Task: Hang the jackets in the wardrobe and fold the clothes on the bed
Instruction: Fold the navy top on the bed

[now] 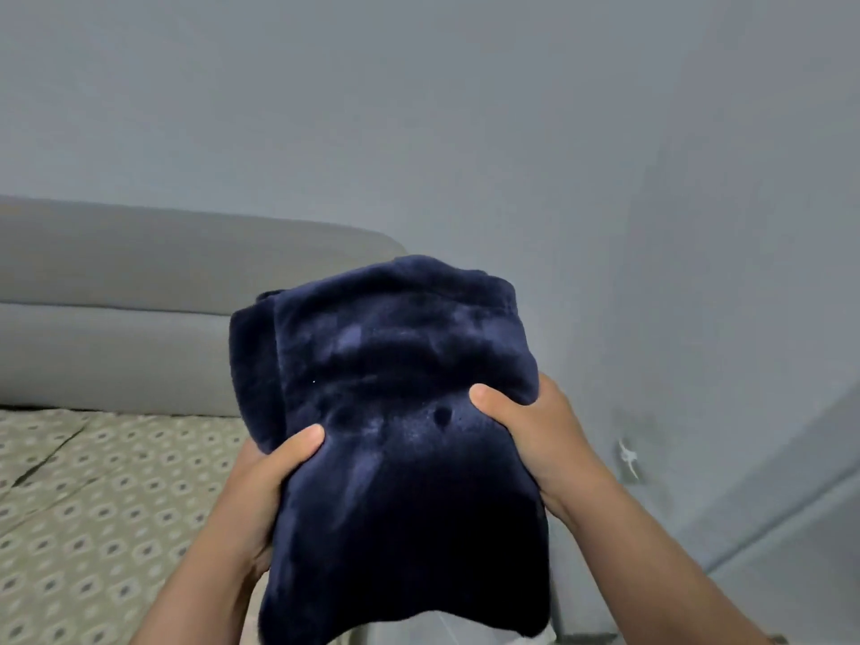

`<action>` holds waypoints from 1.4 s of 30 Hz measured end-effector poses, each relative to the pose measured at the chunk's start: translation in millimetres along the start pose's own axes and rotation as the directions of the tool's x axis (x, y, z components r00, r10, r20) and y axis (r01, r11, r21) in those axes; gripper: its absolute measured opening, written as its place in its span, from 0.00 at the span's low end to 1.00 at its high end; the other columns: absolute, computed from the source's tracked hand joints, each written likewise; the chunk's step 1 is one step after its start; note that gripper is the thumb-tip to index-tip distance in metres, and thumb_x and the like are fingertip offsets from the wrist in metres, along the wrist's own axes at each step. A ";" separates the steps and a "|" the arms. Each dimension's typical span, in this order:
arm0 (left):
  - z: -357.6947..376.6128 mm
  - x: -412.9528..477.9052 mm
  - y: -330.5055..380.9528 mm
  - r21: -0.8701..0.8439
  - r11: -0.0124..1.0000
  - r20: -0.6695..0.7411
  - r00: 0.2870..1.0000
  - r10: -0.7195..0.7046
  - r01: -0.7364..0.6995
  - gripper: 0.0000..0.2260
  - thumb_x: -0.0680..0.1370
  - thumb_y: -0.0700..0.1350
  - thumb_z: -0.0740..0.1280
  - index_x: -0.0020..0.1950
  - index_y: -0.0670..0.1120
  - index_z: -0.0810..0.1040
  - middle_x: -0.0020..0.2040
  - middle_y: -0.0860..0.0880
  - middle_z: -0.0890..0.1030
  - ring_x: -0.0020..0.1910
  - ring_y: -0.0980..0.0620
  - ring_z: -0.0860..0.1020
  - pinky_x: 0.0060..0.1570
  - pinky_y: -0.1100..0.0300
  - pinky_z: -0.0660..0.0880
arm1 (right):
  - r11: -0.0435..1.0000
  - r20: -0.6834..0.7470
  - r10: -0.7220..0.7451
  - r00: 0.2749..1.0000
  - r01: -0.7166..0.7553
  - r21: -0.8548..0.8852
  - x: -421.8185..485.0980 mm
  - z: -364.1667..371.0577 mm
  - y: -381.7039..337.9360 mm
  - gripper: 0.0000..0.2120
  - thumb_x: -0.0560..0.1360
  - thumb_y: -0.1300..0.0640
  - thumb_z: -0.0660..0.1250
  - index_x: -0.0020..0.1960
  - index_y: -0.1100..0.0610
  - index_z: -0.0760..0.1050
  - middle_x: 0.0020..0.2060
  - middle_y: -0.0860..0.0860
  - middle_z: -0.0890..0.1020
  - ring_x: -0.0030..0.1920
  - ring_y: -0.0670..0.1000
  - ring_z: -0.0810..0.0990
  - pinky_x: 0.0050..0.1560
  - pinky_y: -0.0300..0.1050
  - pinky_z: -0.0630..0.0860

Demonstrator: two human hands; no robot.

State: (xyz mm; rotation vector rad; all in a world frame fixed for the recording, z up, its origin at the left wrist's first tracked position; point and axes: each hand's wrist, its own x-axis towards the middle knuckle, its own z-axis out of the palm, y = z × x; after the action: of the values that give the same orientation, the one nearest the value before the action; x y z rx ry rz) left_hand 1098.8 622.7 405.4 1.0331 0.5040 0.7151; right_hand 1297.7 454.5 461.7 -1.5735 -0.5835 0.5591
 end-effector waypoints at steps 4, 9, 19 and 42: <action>115.7 -8.8 -25.4 0.012 1.000 0.163 0.987 -0.002 0.000 0.17 0.66 0.45 0.74 0.55 0.51 0.85 0.55 0.42 0.85 0.52 0.42 0.84 0.40 0.53 0.82 | 0.998 -0.164 -0.063 0.984 0.066 0.009 -49.2 -118.4 -18.8 0.15 0.67 0.48 0.73 0.54 0.41 0.80 0.50 0.44 0.86 0.50 0.45 0.85 0.48 0.46 0.81; 244.9 -27.0 -52.1 0.051 0.998 0.397 0.917 -0.050 0.032 0.18 0.65 0.45 0.76 0.55 0.49 0.84 0.54 0.41 0.85 0.53 0.41 0.84 0.44 0.50 0.80 | 0.992 -0.395 -0.118 0.911 0.123 -0.012 -115.4 -236.6 -36.5 0.17 0.65 0.47 0.74 0.54 0.39 0.80 0.51 0.43 0.86 0.50 0.45 0.85 0.47 0.43 0.81; 442.0 -46.9 -89.3 0.022 0.995 0.789 0.609 -0.076 0.095 0.18 0.70 0.44 0.70 0.60 0.51 0.82 0.57 0.44 0.84 0.56 0.44 0.83 0.50 0.45 0.77 | 0.984 -0.787 -0.172 0.592 0.147 -0.104 -219.3 -361.1 -67.6 0.21 0.68 0.47 0.73 0.61 0.44 0.77 0.54 0.44 0.85 0.55 0.45 0.84 0.51 0.43 0.80; 732.8 -168.3 -182.8 0.178 0.917 0.978 0.041 -0.206 0.357 0.20 0.64 0.47 0.74 0.55 0.45 0.83 0.51 0.42 0.86 0.47 0.44 0.85 0.35 0.60 0.80 | 0.966 -0.961 -0.237 -0.145 0.071 -0.249 -364.7 -497.8 -87.2 0.19 0.66 0.45 0.74 0.56 0.40 0.79 0.54 0.44 0.85 0.54 0.46 0.84 0.52 0.50 0.80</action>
State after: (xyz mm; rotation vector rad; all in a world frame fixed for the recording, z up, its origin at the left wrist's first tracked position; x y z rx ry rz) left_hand 1537.4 6.0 567.1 1.0135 -0.5885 -0.4681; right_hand 1349.0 -152.8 591.9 -1.4783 0.4936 -1.0322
